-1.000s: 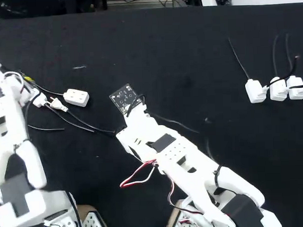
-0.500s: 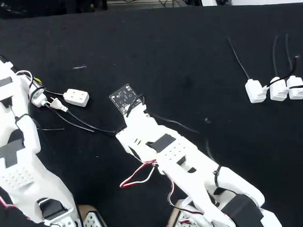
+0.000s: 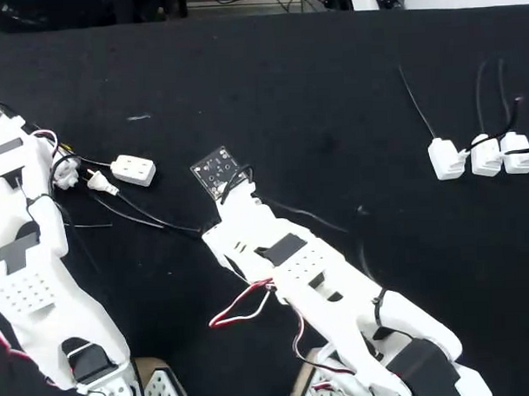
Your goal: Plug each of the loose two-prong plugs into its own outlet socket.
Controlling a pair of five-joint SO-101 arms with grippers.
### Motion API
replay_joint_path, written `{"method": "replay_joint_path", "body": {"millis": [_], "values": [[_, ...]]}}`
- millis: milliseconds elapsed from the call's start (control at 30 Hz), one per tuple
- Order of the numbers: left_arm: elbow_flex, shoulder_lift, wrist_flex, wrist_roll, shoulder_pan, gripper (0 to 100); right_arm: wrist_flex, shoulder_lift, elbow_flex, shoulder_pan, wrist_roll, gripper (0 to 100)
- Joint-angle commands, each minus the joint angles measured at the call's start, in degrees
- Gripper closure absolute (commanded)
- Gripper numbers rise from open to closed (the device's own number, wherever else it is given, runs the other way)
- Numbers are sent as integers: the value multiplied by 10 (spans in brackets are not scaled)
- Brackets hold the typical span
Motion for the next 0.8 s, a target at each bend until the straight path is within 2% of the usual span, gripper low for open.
{"method": "replay_joint_path", "body": {"millis": [0,133,200,267,600,767], "values": [[-41,-5,-2,5,-10,848,-16,2,-2,-5,1,986],[-42,-6,-2,5,-10,979,-16,2,-2,-5,1,986],[-42,-7,-1,5,-9,953,-16,2,-2,-5,1,986],[-42,-18,7,5,-9,970,-16,2,-2,-5,2,986],[-36,-195,113,2,21,970,-17,2,-2,-5,2,986],[-24,-238,158,4,32,970,-17,2,-3,-5,2,986]]}}
